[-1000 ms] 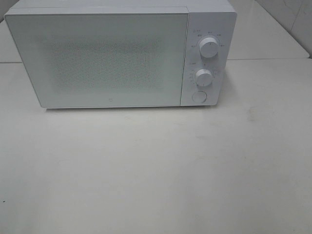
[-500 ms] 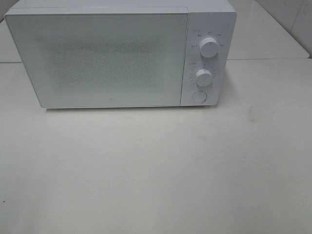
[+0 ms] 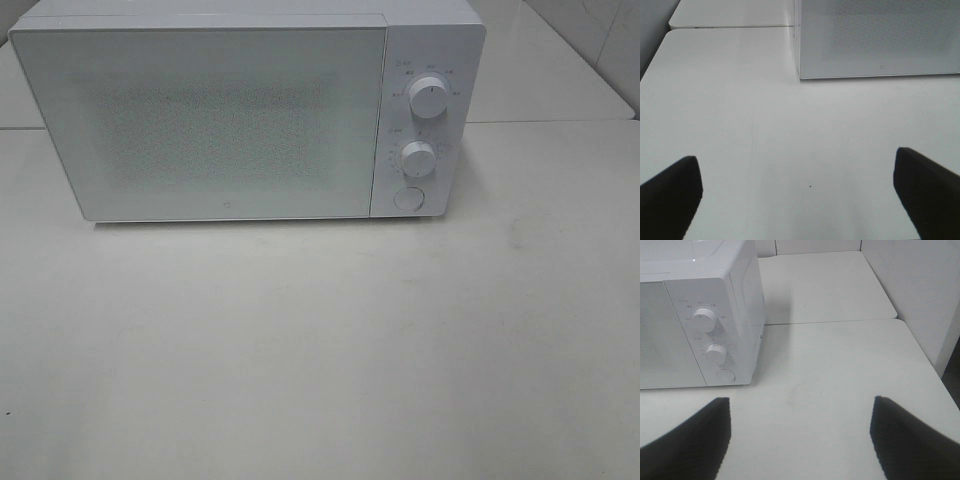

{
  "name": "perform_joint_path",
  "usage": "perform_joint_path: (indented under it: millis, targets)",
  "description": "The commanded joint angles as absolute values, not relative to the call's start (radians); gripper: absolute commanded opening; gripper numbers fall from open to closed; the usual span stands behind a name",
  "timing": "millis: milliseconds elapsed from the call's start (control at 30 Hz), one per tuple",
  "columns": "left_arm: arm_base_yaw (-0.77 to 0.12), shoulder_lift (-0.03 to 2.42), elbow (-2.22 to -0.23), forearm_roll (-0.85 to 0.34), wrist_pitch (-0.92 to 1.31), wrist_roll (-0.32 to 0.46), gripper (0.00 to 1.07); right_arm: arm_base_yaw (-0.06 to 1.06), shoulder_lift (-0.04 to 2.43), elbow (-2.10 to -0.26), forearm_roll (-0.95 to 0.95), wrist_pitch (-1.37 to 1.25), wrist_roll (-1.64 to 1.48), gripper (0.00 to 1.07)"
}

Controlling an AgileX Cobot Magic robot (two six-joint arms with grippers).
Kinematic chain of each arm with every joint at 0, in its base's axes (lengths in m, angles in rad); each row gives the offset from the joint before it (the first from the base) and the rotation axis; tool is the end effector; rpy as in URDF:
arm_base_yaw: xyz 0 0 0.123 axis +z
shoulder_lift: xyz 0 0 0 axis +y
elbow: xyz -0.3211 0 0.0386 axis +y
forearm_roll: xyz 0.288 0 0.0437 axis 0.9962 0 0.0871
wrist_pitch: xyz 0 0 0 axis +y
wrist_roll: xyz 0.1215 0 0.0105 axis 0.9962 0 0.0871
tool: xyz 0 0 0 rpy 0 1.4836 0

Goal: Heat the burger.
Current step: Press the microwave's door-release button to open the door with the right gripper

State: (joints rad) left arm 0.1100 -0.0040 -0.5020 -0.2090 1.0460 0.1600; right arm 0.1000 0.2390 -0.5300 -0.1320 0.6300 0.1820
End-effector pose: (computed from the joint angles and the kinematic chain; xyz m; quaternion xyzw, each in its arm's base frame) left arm 0.0201 -0.0198 0.2866 0.0246 0.8428 -0.0323 0.5367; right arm 0.0789 -0.0016 0.3311 0.0140 0.7887 0.0232 0.6142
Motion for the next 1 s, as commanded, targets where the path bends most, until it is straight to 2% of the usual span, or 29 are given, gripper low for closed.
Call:
perform_joint_path:
  millis: [33, 467, 1000]
  targets:
    - [0.113, -0.025, -0.498, -0.216, 1.039, 0.156, 0.98, 0.093, 0.309, -0.537, -0.138, 0.552, 0.176, 0.74]
    - [0.113, -0.025, -0.498, -0.216, 1.039, 0.156, 0.98, 0.093, 0.602, -0.537, -0.138, 0.331, 0.181, 0.74]
    - [0.113, -0.025, -0.498, -0.216, 1.039, 0.156, 0.98, 0.093, 0.941, -0.537, -0.138, -0.062, 0.184, 0.74]
